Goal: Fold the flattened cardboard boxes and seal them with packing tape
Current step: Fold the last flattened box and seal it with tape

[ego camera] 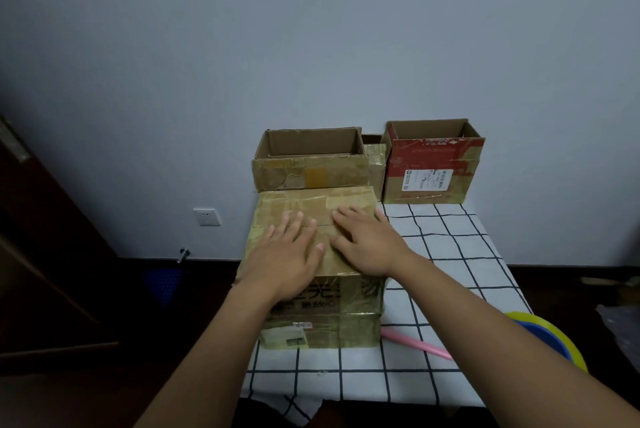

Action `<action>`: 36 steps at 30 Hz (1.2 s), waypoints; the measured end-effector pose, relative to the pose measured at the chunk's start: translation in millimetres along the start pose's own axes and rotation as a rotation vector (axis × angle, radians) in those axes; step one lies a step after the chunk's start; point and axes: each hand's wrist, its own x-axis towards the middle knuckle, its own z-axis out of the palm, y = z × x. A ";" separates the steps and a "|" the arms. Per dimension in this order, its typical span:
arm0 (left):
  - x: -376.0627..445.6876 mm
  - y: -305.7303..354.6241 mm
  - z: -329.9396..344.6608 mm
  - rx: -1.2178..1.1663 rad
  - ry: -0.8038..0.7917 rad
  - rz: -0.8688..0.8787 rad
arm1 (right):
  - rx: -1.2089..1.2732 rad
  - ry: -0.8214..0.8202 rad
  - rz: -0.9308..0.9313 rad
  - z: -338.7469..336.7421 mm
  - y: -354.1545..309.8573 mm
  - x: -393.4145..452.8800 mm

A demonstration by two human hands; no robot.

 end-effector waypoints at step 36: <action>-5.9 5.3 -3.4 0.038 0.009 -0.012 | -0.086 0.179 0.656 61.0 132.6 -207.8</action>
